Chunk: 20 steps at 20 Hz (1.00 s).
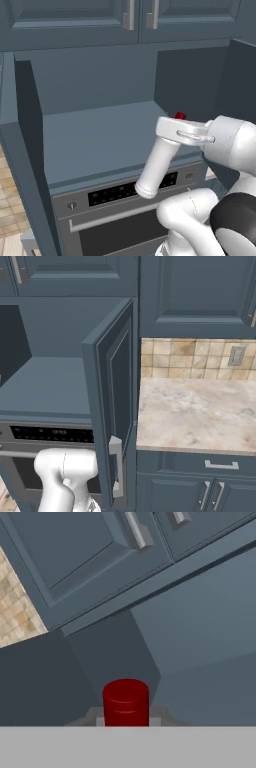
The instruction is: There is a bowl on the dining counter. Grab a lemon wedge from the fridge and place it in the bowl. Then get the liquor bottle and glass cup from the cabinet and place them next to the bowl.
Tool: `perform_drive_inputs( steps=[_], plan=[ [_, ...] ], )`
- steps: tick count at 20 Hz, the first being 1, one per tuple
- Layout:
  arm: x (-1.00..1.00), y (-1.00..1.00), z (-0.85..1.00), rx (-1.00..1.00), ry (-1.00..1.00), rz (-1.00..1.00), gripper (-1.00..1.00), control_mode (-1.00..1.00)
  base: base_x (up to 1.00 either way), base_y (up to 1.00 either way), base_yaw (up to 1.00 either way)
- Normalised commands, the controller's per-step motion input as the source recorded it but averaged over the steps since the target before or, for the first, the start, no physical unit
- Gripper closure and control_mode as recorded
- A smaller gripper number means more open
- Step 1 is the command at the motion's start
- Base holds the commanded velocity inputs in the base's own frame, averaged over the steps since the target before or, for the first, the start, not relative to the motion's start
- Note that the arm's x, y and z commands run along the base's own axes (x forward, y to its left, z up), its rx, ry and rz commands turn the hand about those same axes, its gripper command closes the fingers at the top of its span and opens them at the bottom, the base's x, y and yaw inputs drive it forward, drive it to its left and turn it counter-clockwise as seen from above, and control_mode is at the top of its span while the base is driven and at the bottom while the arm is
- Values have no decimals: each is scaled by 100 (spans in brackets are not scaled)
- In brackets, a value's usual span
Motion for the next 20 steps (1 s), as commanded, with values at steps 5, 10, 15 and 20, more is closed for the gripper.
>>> perform_drive_inputs(
  steps=[5,10,15,20],
  plan=[
    [-3,-3,0,1,1,0,100,-100,0,0,0],
    [-12,0,29,-2,-12,0,100,-100,0,0,0],
    [-25,-3,26,-1,-21,0,100,-100,0,0,0],
    [-13,-2,0,0,-10,0,100,100,-33,-3,-5]
  ],
)
